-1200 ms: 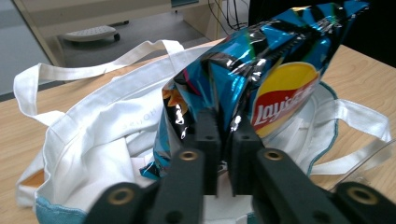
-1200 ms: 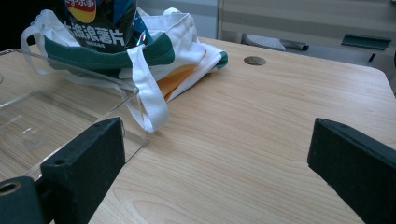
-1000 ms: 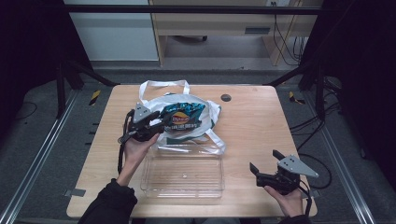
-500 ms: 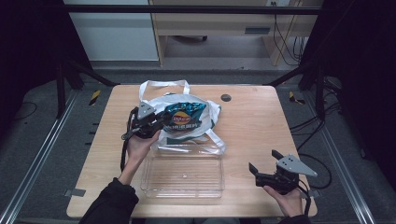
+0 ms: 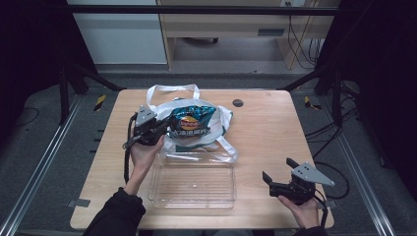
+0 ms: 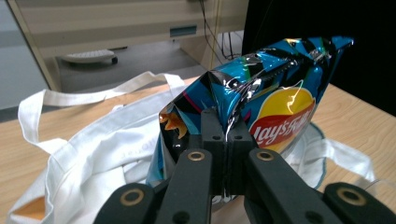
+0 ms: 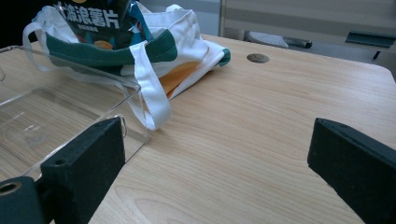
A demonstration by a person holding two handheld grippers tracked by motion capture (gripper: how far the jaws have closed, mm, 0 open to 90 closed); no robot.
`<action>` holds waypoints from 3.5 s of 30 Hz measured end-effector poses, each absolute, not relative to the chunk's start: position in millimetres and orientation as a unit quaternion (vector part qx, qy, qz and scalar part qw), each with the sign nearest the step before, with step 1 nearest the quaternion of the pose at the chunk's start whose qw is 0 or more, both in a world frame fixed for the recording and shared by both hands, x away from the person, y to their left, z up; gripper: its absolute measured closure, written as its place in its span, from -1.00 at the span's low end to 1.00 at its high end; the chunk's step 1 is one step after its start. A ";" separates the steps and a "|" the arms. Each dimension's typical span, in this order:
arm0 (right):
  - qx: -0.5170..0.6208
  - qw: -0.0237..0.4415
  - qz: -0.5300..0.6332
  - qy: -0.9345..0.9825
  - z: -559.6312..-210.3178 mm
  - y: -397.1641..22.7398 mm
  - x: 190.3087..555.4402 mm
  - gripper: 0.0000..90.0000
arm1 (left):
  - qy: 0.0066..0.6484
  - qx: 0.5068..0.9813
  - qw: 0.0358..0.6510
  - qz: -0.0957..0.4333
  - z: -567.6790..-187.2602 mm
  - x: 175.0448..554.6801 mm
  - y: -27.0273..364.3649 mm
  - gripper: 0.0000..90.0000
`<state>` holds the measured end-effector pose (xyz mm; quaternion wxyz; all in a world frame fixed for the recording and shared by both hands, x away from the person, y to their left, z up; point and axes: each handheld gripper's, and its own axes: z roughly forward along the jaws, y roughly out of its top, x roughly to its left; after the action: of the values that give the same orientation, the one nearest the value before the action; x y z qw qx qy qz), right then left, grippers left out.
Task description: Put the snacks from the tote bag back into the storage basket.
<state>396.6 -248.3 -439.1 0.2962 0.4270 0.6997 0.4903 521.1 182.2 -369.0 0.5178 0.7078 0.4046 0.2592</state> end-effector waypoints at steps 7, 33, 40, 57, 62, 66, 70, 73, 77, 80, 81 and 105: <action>0.427 0.297 0.491 0.699 -438.8 -248.2 396.1 -0.90 | 0.398 0.692 0.543 0.260 -355.0 510.4 183.6 1.00; 0.426 0.296 0.495 0.697 -437.7 -248.2 394.8 -0.90 | 0.366 0.645 0.615 0.267 -306.6 463.7 195.9 1.00; 0.425 0.299 0.494 0.697 -437.5 -249.0 394.3 -0.90 | 0.349 0.651 0.620 0.264 -300.6 445.8 190.4 1.00; 0.428 0.297 0.495 0.695 -437.0 -249.4 392.9 -0.90 | 0.335 0.661 0.623 0.251 -299.9 394.1 186.1 1.00; 0.428 0.297 0.496 0.694 -436.9 -249.5 392.6 -0.90 | 0.340 0.667 0.616 0.244 -308.7 385.6 185.9 1.00; 0.427 0.298 0.498 0.694 -436.2 -249.7 391.8 -0.90 | 0.347 0.673 0.609 0.237 -316.6 381.0 184.9 1.00; 0.425 0.299 0.501 0.692 -435.6 -250.4 391.1 -0.90 | 0.353 0.679 0.601 0.229 -324.6 376.0 183.8 1.00; 0.425 0.299 0.502 0.691 -435.2 -250.5 390.9 -0.90 | 0.358 0.682 0.598 0.222 -330.2 373.4 183.2 1.00; 0.425 0.299 0.503 0.691 -434.8 -250.0 390.2 -0.90 | 0.368 0.684 0.592 0.213 -338.2 371.3 183.8 1.00; 0.424 0.298 0.503 0.692 -434.8 -249.7 390.2 -0.90 | 0.371 0.688 0.588 0.209 -344.1 372.3 182.8 1.00; 0.424 0.298 0.502 0.692 -434.8 -249.5 390.2 -0.90 | 0.373 0.690 0.585 0.207 -346.7 373.0 181.8 1.00; 0.419 0.299 0.501 0.696 -434.8 -248.1 389.7 -0.90 | 0.394 0.712 0.543 0.207 -380.1 385.6 169.0 1.00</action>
<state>389.7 -248.1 -434.8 0.2986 0.4190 0.6959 0.5010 385.6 169.0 -380.1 0.5428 0.7121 0.3943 0.2068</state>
